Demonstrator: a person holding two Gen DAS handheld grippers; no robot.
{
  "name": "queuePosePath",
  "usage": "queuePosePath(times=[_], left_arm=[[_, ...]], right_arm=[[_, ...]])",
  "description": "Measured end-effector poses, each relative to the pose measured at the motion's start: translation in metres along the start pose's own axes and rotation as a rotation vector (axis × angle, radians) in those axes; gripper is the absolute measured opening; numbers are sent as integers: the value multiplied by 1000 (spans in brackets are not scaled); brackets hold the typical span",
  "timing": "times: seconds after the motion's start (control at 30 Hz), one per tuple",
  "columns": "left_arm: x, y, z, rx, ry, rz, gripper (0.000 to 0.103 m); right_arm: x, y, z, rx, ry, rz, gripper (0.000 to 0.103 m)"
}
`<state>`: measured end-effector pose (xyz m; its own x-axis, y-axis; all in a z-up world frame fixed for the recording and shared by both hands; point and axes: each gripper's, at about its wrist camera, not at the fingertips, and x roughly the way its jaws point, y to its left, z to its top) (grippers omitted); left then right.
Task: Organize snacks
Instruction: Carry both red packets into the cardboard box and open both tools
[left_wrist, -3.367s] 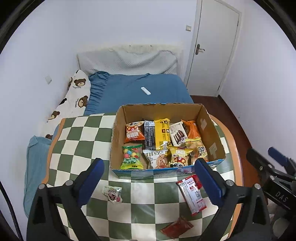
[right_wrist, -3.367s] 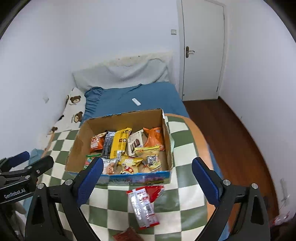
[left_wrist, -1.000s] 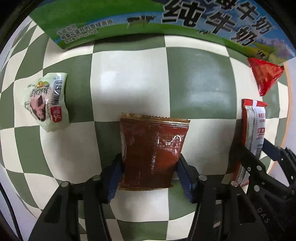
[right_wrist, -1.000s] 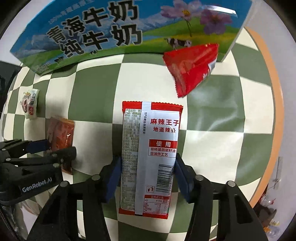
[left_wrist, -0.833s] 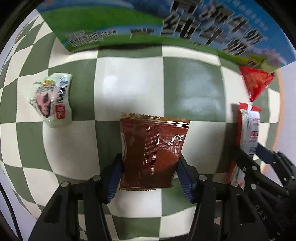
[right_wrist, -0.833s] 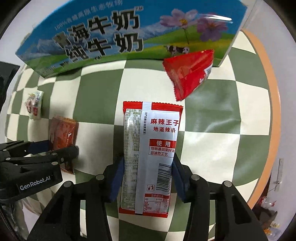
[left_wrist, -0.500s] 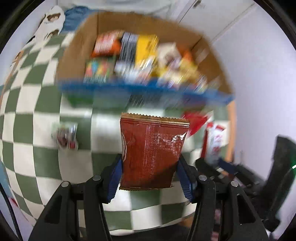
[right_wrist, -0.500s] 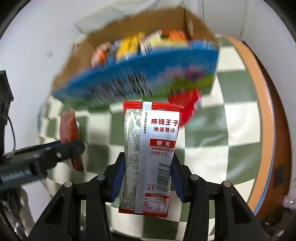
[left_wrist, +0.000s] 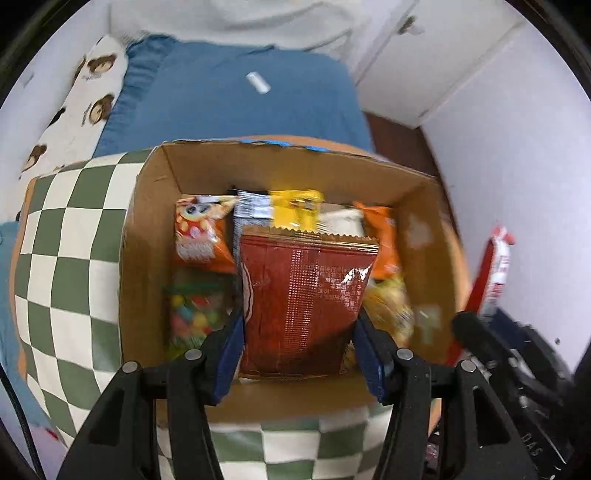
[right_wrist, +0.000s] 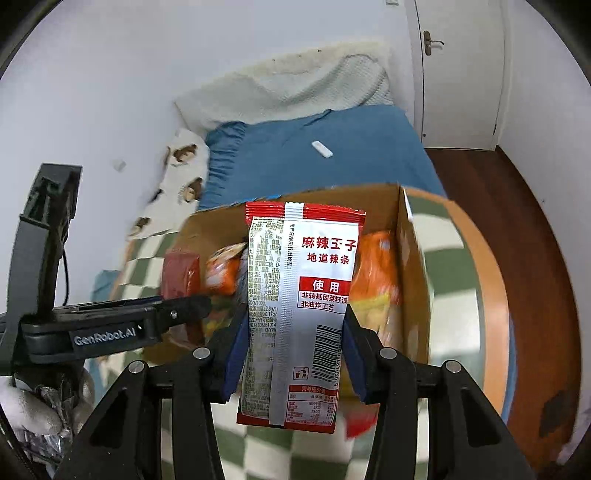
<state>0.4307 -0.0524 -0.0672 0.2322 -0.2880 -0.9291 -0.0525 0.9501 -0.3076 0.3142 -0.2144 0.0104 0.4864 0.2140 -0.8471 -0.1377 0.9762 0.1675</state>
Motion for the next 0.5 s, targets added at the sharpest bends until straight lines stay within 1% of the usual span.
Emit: queuePosePath(times=[0.1,0.13,0.2,0.33,0.43,0.47,0.5], left_arm=[[34,16,22,-36,73,41,54],[44,20,24,-42,91,49,54],[59,28,29,-53,118,67,54],[83,40,34,-75,165,83,54],[97,46,37,-87,194,80,55],[100,48,37,-95,205,80,55],[103,49,38,-102,206,82,56]], right_arm=[[34,-7,26,2,75,-25,49],[52,-11,35,-1,110,-41,49],[75,-16,45,1,156,-62,49],[117,-29,50,9,215,-83,49],[139,-39,55,24,255,-106,50],[148,-45,56,38,271,-103,52],[154,-49,56,53,297,-100,57]])
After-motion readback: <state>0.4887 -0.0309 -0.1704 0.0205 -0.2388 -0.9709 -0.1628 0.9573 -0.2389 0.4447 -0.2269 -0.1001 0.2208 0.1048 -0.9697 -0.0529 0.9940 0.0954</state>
